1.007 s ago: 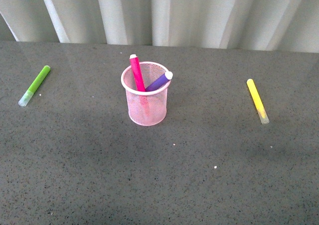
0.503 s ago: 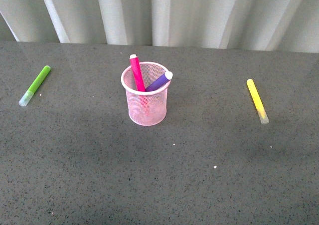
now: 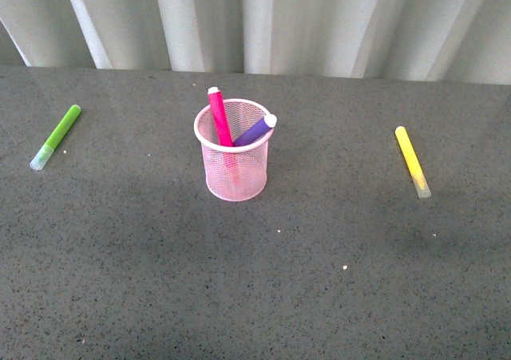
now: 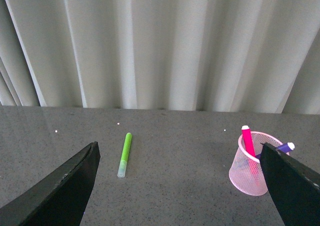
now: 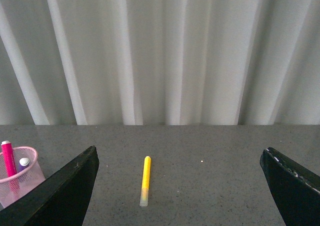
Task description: Insert purple and pink pens into pink cup
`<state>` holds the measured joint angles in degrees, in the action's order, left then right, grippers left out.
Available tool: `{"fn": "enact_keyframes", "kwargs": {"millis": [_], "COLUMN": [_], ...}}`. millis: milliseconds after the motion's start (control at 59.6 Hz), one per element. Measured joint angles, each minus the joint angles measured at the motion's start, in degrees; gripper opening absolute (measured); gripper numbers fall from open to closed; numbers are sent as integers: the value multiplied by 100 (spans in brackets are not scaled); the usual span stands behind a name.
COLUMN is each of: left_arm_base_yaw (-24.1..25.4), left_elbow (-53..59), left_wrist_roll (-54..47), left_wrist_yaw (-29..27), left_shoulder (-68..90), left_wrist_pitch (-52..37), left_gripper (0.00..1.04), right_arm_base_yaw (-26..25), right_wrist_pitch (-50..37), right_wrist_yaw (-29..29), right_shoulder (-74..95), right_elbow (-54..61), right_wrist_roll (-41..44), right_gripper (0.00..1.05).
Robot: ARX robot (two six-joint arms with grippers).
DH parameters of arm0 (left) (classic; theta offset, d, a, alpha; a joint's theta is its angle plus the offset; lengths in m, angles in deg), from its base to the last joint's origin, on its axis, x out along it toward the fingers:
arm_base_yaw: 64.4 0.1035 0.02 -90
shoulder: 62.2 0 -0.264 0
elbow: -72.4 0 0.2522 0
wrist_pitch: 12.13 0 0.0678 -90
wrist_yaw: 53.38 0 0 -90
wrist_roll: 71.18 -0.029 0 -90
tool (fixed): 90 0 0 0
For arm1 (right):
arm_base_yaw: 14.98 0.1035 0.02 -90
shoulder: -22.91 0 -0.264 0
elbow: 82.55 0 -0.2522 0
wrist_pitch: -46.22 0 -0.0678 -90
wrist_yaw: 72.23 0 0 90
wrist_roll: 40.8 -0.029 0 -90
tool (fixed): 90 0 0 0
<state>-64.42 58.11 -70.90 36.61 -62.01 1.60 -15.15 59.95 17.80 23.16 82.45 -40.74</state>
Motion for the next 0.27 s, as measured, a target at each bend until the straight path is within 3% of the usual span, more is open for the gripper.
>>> {"fn": "enact_keyframes", "kwargs": {"millis": [268], "left_arm_base_yaw": [0], "left_elbow": [0], "left_wrist_roll": [0], "left_wrist_yaw": [0], "left_shoulder": [0], "left_wrist_pitch": [0], "left_gripper": [98], "right_arm_base_yaw": [0], "right_wrist_pitch": [0], "right_wrist_yaw": [0], "right_shoulder": [0], "right_elbow": [2], "right_wrist_roll": [0], "right_gripper": [98]}}
